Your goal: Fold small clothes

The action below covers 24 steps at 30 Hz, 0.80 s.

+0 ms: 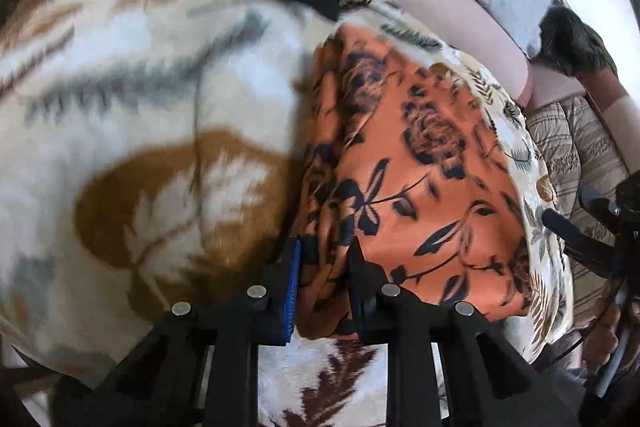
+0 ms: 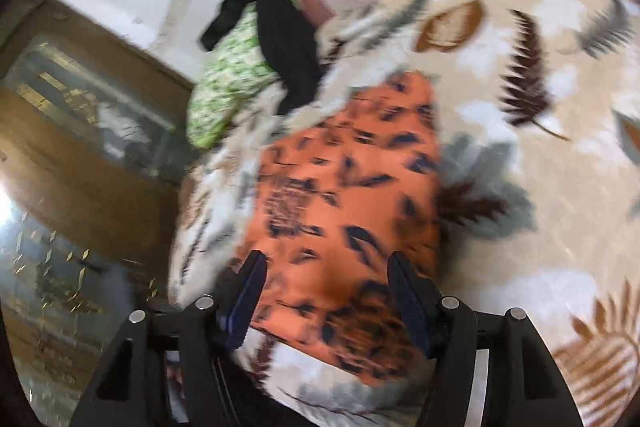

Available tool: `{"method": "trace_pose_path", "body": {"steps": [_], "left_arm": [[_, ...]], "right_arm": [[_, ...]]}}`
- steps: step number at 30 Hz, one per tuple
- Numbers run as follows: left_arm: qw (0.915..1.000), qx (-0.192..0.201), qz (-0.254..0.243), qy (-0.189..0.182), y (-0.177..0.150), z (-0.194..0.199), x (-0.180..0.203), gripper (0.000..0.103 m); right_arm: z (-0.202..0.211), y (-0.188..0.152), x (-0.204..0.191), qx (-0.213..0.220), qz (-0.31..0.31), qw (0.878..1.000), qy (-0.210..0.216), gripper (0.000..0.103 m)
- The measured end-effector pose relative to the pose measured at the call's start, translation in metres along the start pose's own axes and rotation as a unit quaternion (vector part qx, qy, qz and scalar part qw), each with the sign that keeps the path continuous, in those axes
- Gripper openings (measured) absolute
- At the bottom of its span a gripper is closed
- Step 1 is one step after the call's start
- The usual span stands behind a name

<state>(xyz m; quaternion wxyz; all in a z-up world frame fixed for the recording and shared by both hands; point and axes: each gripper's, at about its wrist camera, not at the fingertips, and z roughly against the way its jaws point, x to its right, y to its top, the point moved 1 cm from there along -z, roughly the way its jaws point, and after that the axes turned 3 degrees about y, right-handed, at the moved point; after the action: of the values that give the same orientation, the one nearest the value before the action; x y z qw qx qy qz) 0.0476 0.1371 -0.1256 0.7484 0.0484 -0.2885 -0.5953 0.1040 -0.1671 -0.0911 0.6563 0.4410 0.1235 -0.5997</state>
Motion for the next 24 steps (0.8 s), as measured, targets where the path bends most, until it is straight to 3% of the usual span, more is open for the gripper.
{"method": "trace_pose_path", "body": {"steps": [2,4,6,7,10,11,12,13,14,18,22,24], "left_arm": [[1.0000,0.009,-0.004,-0.001,0.003,0.010,0.008,0.023],[0.9995,0.022,-0.024,-0.001,0.011,0.021,0.018,0.034],[0.9978,0.051,-0.041,-0.004,0.028,0.033,0.027,0.070],[0.9962,0.071,-0.049,-0.010,0.042,0.035,0.032,0.071],[0.9962,0.054,-0.069,-0.007,0.084,0.006,0.043,0.071],[0.9973,0.035,-0.063,-0.012,0.097,-0.011,0.043,0.064],[0.9979,0.017,-0.062,-0.010,0.105,-0.024,0.043,0.052],[0.9977,-0.014,-0.066,-0.005,0.114,-0.044,0.044,0.015],[0.9973,-0.042,-0.060,-0.009,0.120,-0.062,0.043,0.011],[0.9957,-0.010,-0.091,0.011,0.117,-0.058,0.049,0.010],[0.9967,-0.012,-0.079,0.010,0.111,-0.065,0.042,0.017],[0.9961,-0.002,-0.083,0.029,0.109,-0.048,0.047,0.032]], "right_arm": [[-0.028,-0.001,0.011,-0.041,-0.007,0.999,-0.018,0.072],[-0.042,-0.004,0.024,-0.062,-0.022,0.997,-0.030,0.072],[-0.038,0.000,0.022,-0.055,-0.017,0.998,-0.018,0.072],[-0.037,0.001,0.020,-0.055,-0.015,0.998,-0.018,0.072],[-0.039,0.003,0.018,-0.060,-0.010,0.998,-0.019,0.072],[-0.042,0.002,0.018,-0.063,-0.009,0.998,-0.020,0.072],[-0.043,0.002,0.018,-0.063,-0.008,0.998,-0.021,0.072],[-0.045,0.001,0.019,-0.062,-0.008,0.998,-0.019,0.072],[-0.043,0.001,0.019,-0.062,-0.009,0.998,-0.018,0.072],[-0.035,-0.003,0.025,-0.065,-0.016,0.998,-0.002,0.072],[-0.039,-0.004,0.028,-0.072,-0.018,0.997,0.004,0.072],[-0.037,-0.003,0.025,-0.077,-0.012,0.997,-0.001,0.073]]}}
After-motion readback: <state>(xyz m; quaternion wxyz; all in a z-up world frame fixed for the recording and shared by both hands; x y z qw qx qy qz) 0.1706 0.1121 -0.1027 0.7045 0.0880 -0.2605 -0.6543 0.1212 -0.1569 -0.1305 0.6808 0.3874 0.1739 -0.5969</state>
